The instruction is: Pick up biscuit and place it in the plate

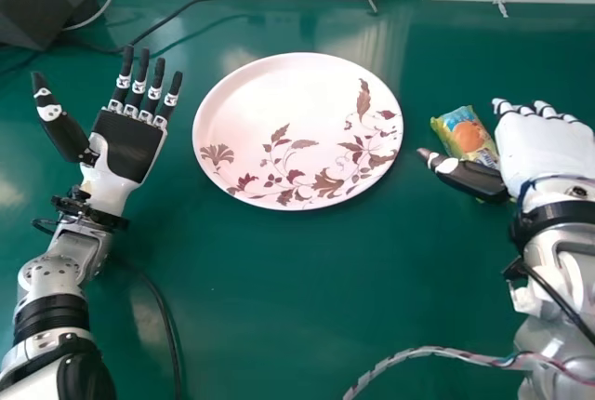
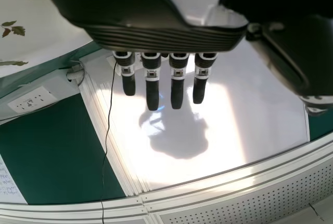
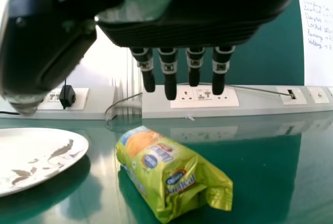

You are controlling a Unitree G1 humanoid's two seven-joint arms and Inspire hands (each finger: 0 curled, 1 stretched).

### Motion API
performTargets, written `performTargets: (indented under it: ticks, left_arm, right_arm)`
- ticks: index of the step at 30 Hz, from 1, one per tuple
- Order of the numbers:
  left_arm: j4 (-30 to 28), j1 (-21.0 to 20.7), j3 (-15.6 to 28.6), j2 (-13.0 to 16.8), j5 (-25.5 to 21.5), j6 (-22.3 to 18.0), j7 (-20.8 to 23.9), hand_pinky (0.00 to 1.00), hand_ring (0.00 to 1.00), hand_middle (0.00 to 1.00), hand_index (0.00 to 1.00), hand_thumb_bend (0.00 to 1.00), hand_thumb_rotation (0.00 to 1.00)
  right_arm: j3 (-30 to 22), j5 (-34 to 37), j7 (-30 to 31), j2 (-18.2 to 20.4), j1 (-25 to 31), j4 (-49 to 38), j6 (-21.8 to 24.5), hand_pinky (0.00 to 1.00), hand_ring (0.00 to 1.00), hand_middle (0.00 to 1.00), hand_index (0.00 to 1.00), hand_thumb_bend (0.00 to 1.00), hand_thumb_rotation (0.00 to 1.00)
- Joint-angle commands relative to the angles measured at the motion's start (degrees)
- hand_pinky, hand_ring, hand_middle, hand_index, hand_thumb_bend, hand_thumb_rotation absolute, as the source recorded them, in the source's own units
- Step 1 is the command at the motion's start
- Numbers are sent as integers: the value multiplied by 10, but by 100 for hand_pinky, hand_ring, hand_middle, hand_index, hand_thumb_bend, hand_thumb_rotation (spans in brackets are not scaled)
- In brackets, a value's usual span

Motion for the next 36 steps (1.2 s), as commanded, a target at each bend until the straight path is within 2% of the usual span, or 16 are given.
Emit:
performTargets:
  ticks: [1,10,18,27,36]
  left_arm:
    - [4,12,6,-3,-4,4,-6,95,89,92,92,99,61]
    - [-10,15,8,-6,-13,20,3,97,89,93,94,98,64]
    - [-8,14,8,-2,-19,29,-7,97,90,93,94,98,62]
    - [-23,21,10,-4,-30,41,4,95,90,92,92,99,61]
    - [-27,26,10,-2,-33,45,-3,99,92,92,92,100,61]
  right_arm:
    - [-4,8,-5,-8,10,7,6,91,94,94,100,100,84]
    - [-3,9,18,-34,8,34,17,89,92,93,100,100,82]
    - [0,16,16,-48,6,70,37,89,92,93,100,100,80]
    - [13,18,-7,-54,6,103,55,89,92,92,100,100,81]
    - [34,20,-35,-58,8,142,74,88,91,91,100,100,83]
